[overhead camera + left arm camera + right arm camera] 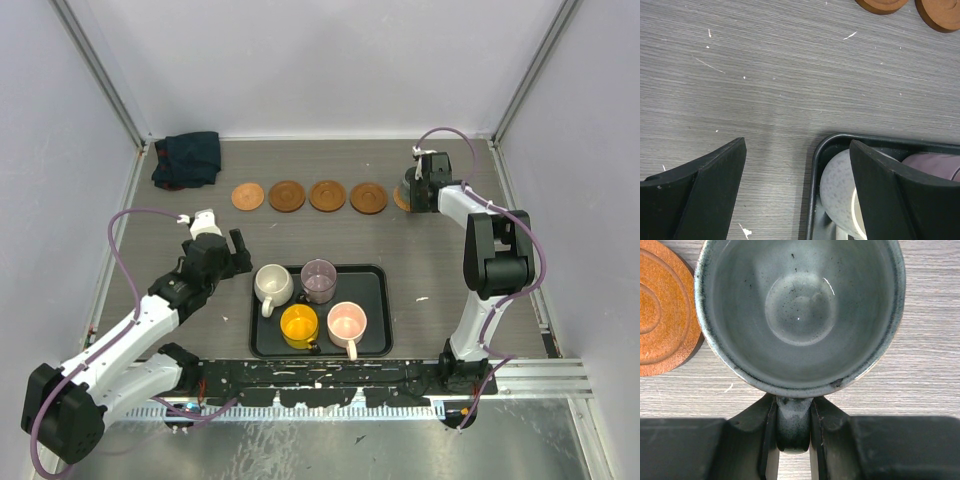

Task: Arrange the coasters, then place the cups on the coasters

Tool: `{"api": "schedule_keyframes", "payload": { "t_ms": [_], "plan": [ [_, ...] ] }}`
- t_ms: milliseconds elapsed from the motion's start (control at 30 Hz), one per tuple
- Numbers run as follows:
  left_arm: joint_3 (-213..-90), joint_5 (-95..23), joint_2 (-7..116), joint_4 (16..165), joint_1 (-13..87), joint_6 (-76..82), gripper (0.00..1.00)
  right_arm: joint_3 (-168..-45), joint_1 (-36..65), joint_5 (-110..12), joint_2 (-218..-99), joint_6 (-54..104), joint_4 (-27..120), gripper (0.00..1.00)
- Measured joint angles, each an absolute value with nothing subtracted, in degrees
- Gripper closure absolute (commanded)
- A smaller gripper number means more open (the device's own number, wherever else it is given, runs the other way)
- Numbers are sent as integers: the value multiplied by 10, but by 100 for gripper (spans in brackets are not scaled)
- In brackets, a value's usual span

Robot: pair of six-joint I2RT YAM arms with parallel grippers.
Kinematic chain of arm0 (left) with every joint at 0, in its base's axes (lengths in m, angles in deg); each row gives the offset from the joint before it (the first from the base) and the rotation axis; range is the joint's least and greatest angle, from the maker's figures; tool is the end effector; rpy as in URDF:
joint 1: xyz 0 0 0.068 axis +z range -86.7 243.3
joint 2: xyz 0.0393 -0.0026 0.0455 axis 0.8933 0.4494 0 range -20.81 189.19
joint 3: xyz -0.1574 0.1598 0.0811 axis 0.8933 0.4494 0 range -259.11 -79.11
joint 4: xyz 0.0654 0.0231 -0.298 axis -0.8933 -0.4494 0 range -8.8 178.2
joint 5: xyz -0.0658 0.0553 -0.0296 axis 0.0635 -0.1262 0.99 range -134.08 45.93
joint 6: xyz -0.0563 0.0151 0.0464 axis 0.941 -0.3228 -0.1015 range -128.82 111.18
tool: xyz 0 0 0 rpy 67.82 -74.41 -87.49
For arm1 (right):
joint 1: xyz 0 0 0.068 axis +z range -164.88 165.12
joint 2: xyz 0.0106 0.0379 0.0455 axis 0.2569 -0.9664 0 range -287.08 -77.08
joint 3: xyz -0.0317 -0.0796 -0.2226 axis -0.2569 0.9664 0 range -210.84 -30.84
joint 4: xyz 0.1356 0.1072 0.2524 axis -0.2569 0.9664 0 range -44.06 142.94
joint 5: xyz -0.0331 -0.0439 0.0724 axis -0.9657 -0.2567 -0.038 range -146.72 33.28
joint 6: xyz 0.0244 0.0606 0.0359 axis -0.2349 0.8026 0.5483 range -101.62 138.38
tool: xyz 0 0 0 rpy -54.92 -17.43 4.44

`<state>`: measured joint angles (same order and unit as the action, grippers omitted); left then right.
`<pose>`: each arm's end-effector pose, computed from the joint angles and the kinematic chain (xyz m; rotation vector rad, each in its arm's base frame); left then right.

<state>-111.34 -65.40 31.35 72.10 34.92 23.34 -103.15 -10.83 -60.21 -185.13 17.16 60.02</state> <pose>0.2588 -0.1139 0.1729 -0.2767 2.1397 -0.2020 0.4500 0.0280 0.1046 -0.0852 2.4373 -0.0522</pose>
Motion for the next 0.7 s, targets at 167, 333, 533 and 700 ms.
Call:
{"api": "schedule_keyframes", "payload": {
  "t_ms": [167,333,533,700],
  "plan": [
    [-1113,-654,314,721,349,233,15,-1030,-108,-601,-1851,173,597,99],
    [-1113,-654,314,721,349,234,15,-1027,-108,-601,-1851,177,594,86],
    [-1112,-654,314,721,349,235,15,-1026,-108,-601,-1851,177,593,68],
    [-1110,-653,313,721,349,237,15,-1026,-105,-601,-1851,176,583,59]
  ]
}}
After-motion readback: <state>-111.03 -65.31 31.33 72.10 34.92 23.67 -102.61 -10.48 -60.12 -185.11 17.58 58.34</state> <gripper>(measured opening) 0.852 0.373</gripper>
